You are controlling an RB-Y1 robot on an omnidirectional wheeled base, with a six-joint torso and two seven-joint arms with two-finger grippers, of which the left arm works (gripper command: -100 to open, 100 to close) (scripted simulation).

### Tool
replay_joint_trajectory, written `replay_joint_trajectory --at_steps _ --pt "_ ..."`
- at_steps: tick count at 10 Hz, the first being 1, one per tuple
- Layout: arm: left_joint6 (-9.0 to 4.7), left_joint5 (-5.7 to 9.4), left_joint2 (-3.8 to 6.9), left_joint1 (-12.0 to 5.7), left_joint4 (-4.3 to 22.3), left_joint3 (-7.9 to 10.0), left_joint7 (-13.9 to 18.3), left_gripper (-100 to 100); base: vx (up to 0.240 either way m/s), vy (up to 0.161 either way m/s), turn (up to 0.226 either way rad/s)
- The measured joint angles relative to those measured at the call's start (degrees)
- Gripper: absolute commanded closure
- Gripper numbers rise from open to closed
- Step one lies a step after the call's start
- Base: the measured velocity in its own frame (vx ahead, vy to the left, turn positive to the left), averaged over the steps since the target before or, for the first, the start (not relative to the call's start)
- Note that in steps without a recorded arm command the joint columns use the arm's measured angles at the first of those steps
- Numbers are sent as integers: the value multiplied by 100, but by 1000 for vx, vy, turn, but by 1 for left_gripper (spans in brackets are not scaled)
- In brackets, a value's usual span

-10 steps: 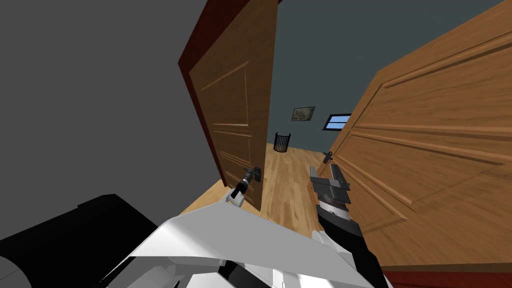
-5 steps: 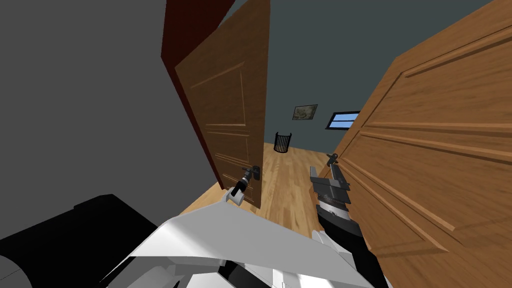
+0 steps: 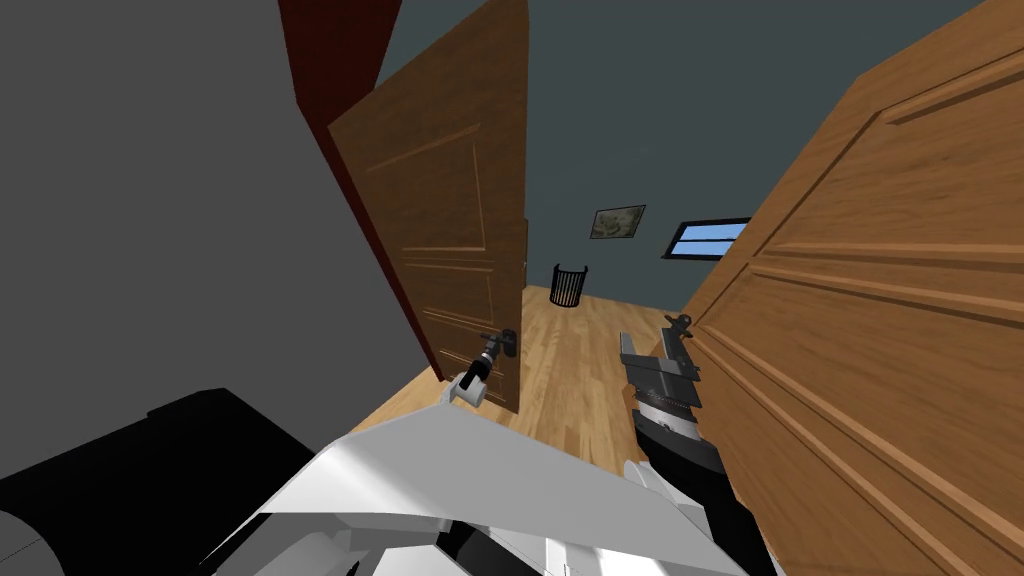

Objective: Push the door open

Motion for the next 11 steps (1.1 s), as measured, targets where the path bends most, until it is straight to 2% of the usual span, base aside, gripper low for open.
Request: replay_joint_trajectory --at_steps 2,4,7,8,10,11 --pt "-55 12 -18 -52 108 106 -16 100 82 -73 41" --pt "-51 21 -40 -102 178 212 -35 100 90 -80 42" --pt "9 41 -33 -117 162 370 -57 100 91 -83 66" --pt "26 37 -66 -148 187 433 -81 100 125 -112 75" --pt "-31 45 -110 -188 301 583 -124 100 148 -108 87" --pt "-39 63 -100 -216 345 657 -119 100 134 -88 61"
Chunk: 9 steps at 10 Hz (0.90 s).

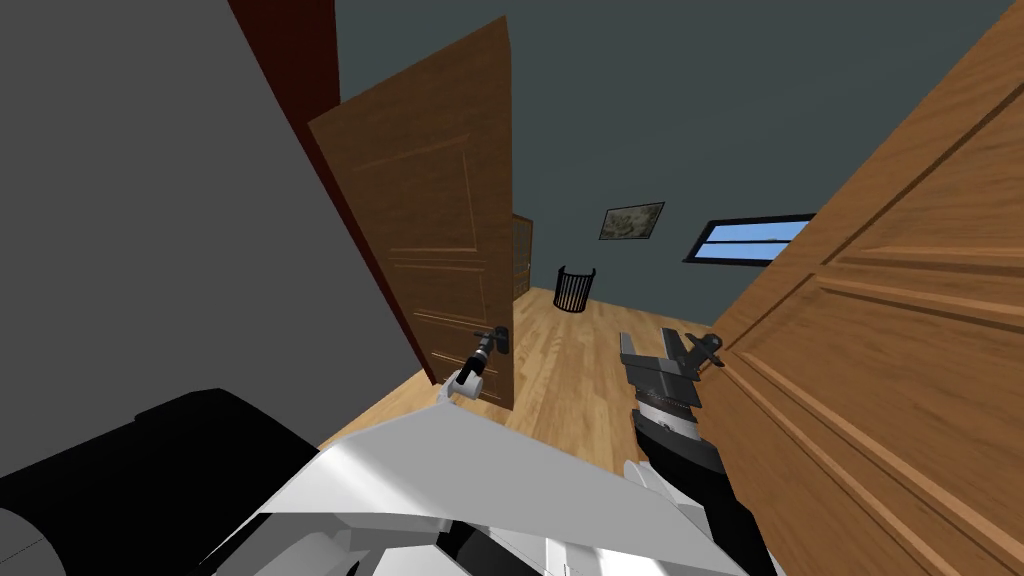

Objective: Push the door open

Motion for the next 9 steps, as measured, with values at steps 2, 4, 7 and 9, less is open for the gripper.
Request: replay_joint_trajectory --at_steps 2,4,7,9 --pt "37 8 -27 -16 -13 145 -33 100 130 -112 71" --pt "-18 19 -50 -41 45 292 -60 100 139 -128 81" --pt "16 39 -71 -72 110 506 -97 100 171 -100 66" --pt "55 45 -105 -95 91 617 -125 100 111 -51 36"
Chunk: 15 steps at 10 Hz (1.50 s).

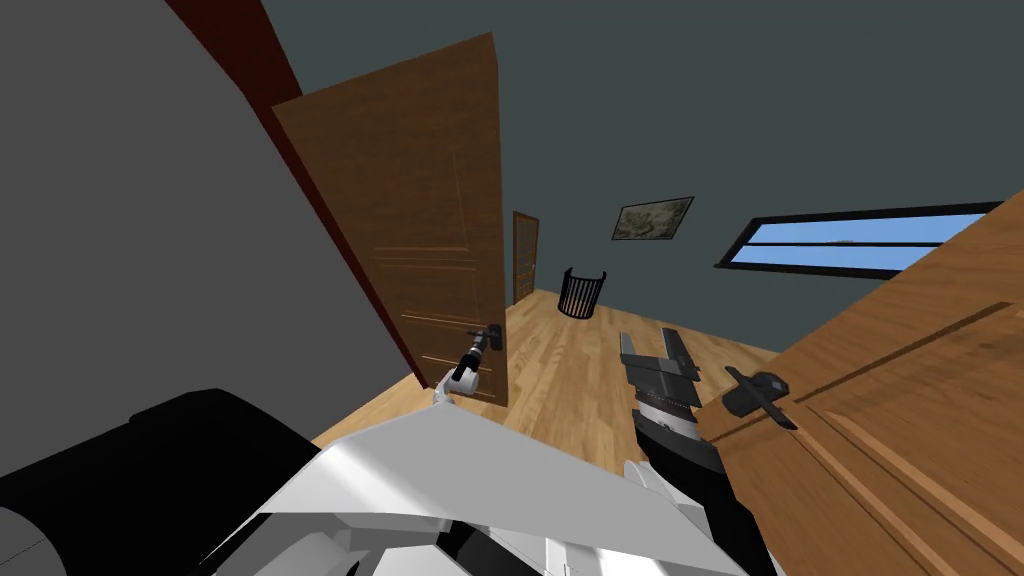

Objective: Push the door open

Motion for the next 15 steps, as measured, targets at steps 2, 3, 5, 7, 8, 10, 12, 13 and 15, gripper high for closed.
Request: replay_joint_trajectory --at_steps 2,3,5,7,8,10,12,13,15 --pt "3 7 6 -17 17 46 -6 100 147 -40 39" --pt "14 16 23 12 22 71 -3 100 171 -31 41" --pt "42 21 1 11 25 156 -26 100 186 -35 48" --pt "16 38 26 -56 112 270 -45 100 226 -46 65" --pt "12 39 10 -46 97 330 -66 100 218 -56 63" --pt "-23 63 51 -71 127 458 -76 100 188 -70 72" --pt "19 68 25 -45 61 608 -125 100 194 -74 90" --pt "40 72 7 -18 33 685 -147 100 160 -59 52" --pt "-29 124 120 -100 201 806 -103 100 127 -55 56"
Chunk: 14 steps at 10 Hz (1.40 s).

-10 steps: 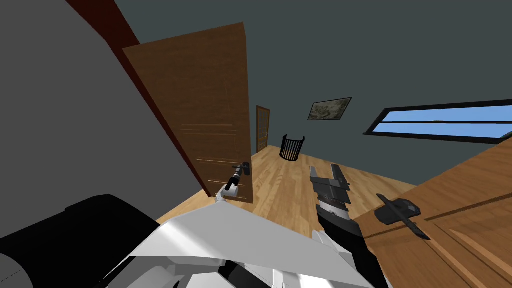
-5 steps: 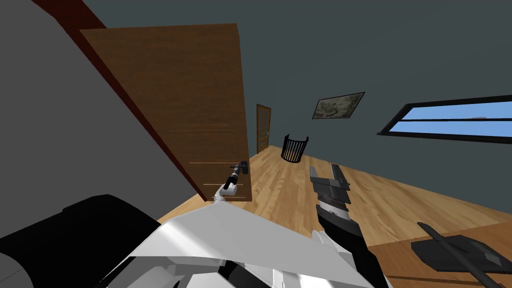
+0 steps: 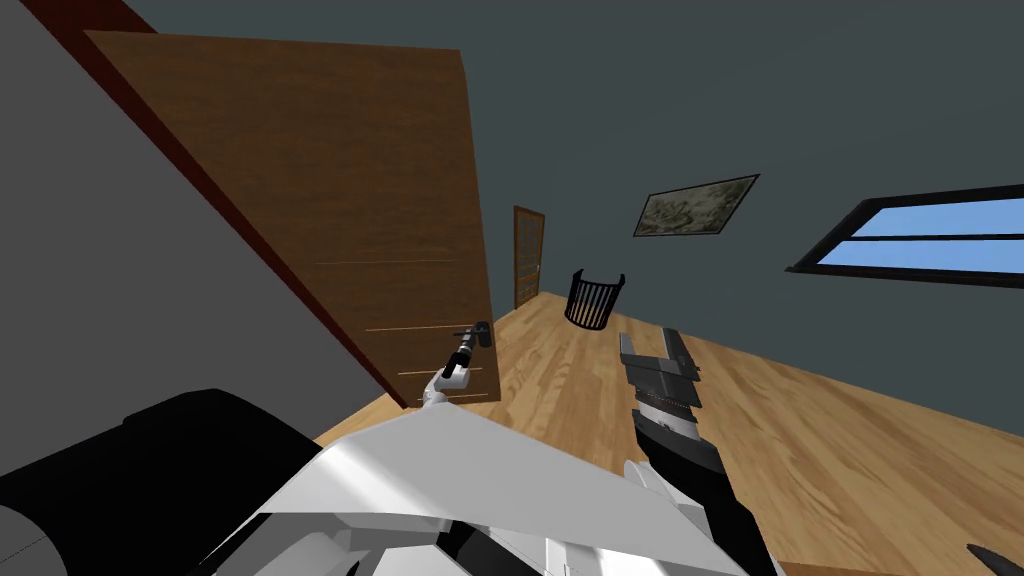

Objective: Push the door open

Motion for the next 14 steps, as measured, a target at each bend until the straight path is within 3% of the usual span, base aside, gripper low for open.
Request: replay_joint_trajectory --at_steps 2,4,5,9,14 --pt "51 -7 -67 -29 -29 140 -63 100 153 -61 67" --pt "-39 17 -46 -53 105 271 -73 100 163 -55 72" --pt "5 19 -90 40 -38 328 -85 100 136 -50 69" --pt "-3 55 -76 -31 54 566 -119 100 147 -63 71" --pt "-38 94 -134 -28 100 934 -179 100 206 -66 76"
